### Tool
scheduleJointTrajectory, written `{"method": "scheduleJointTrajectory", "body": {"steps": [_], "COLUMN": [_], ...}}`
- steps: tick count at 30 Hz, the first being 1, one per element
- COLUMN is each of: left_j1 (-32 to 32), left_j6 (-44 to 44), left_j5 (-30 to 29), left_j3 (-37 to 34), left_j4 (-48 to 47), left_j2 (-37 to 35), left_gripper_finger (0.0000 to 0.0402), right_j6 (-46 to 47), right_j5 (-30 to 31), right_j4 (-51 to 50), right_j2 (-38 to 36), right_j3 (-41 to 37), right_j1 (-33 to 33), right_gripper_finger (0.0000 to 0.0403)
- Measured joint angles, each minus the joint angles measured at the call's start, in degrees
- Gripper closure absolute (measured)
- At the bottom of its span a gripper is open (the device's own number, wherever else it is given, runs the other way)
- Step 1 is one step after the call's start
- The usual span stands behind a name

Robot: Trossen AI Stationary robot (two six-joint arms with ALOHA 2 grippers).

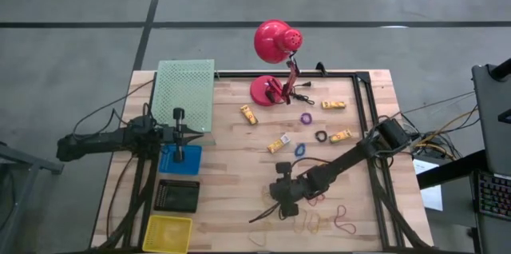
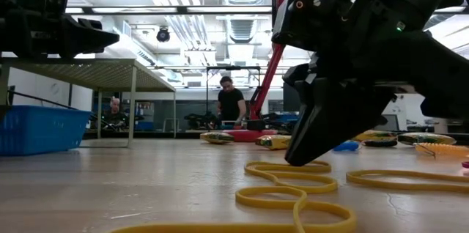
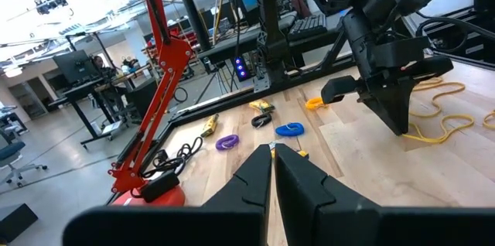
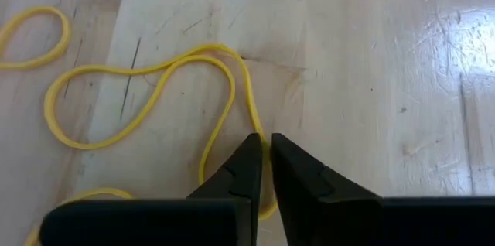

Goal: Pick & Place Office Desk Supplies
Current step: Put the yellow rubber band into the yellow bin

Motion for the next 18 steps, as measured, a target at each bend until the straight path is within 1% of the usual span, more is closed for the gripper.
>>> {"method": "scheduleJointTrajectory", "body": {"steps": [2,9,13,15,18], "left_j1": [0.0,0.0,0.0,0.0,0.0], "left_j6": [0.0,0.0,0.0,0.0,0.0], "left_j5": [0.0,0.0,0.0,0.0,0.0], "left_j3": [0.0,0.0,0.0,0.0,0.0], "left_j4": [0.0,0.0,0.0,0.0,0.0], "left_j2": [0.0,0.0,0.0,0.0,0.0], "left_gripper_finger": [0.0378,0.0378,0.0378,0.0378,0.0378], "right_j6": [0.0,0.2,0.2,0.1,0.0], "right_j5": [-0.1,0.3,3.2,3.6,6.6], "right_j4": [0.0,0.5,0.4,0.2,0.2], "right_j2": [0.0,0.0,0.1,0.0,-0.2], "right_j3": [0.0,0.0,0.3,0.5,1.0], "right_j1": [0.0,0.0,0.1,0.1,0.0], "right_gripper_finger": [0.0391,0.0394,0.0394,0.0395,0.0395]}}
